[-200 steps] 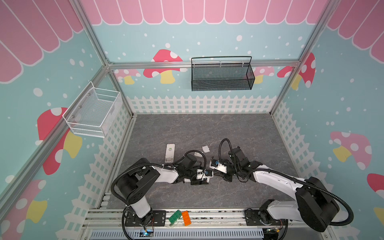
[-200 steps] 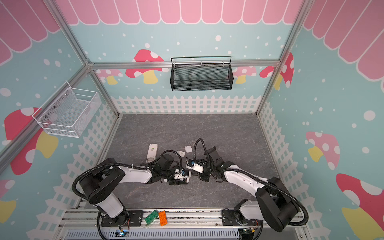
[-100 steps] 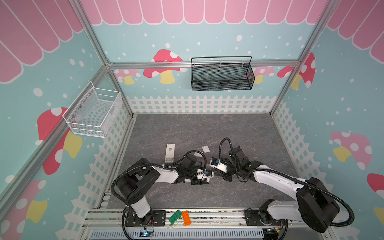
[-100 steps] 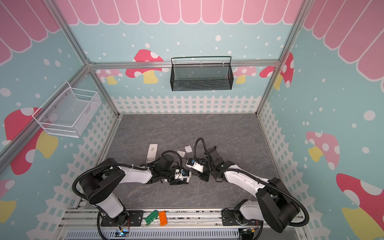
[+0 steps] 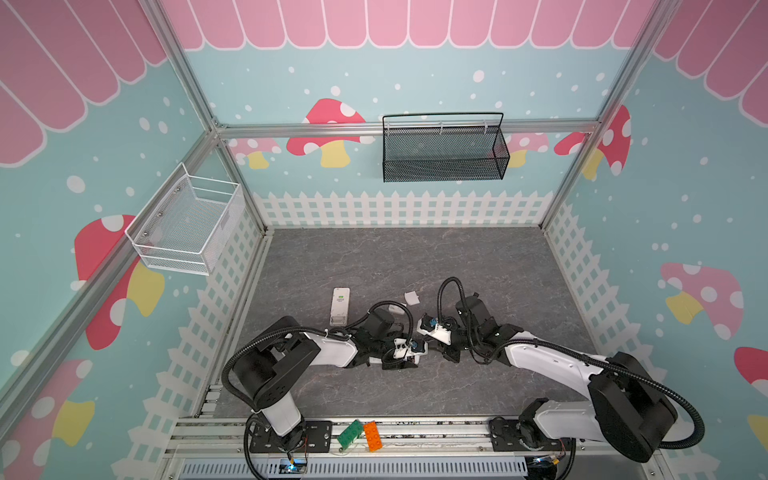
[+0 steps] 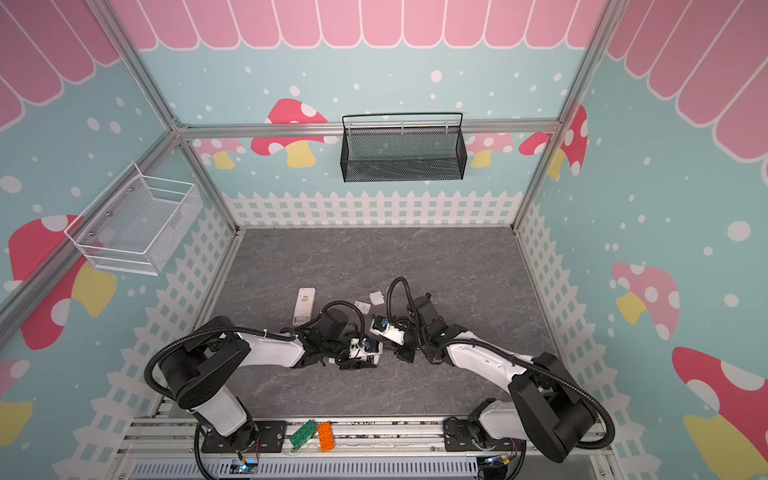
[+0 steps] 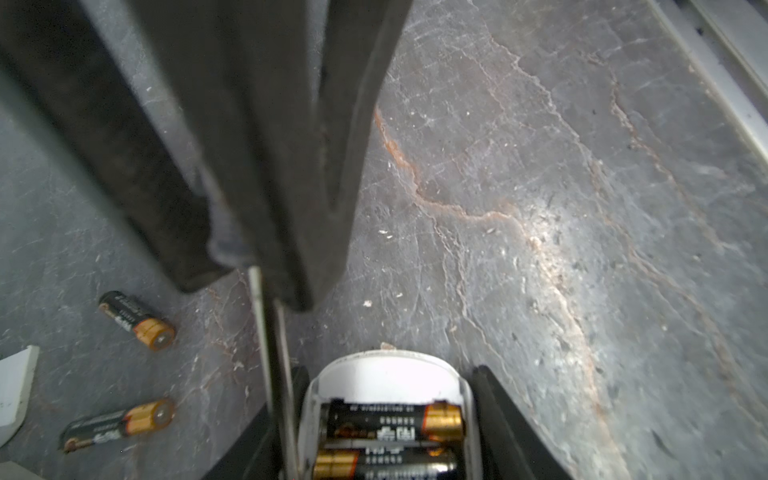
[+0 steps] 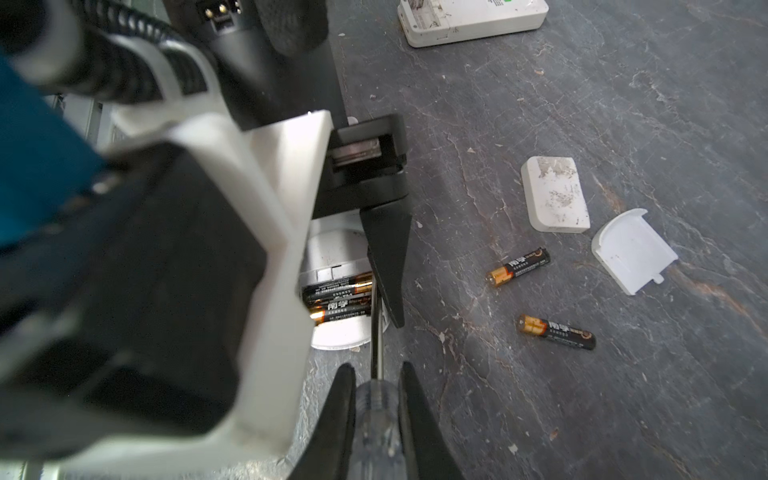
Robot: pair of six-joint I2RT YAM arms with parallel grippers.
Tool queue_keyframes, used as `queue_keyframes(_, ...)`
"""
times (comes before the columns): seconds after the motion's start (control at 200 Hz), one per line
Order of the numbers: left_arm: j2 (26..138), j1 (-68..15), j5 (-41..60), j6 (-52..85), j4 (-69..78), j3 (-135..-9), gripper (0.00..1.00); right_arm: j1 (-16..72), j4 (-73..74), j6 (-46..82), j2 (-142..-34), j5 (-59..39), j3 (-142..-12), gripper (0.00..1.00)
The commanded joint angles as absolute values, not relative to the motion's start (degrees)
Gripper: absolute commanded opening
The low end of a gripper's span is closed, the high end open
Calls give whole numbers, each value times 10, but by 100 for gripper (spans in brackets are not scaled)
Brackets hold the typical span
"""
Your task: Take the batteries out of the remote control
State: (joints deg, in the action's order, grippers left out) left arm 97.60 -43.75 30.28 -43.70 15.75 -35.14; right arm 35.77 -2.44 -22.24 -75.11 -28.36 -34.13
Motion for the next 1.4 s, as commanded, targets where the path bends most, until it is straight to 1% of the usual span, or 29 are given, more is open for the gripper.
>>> queue_keyframes(0.0,994,-444,265,-454,125,-333,47,361,0,-229,-761,-266,-337,0)
queue_keyframes(0.545,994,-445,265,-455,126,-333,46,365,-38,-257,-728,-253,-318,0)
queue_keyframes(0.881,994,-446,258,-453,130,-331,46,365,-25,-214,-725,-285,-311,0)
queue_keyframes(1.136,995,-447,257,-455,132,-330,46,363,-36,-217,-711,-304,-309,0)
queue_keyframes(1.296,993,-447,257,-453,137,-328,46,363,-21,-193,-736,-275,-317,0)
queue_keyframes(1.396,994,-448,256,-455,137,-327,46,362,-13,-186,-734,-272,-317,0)
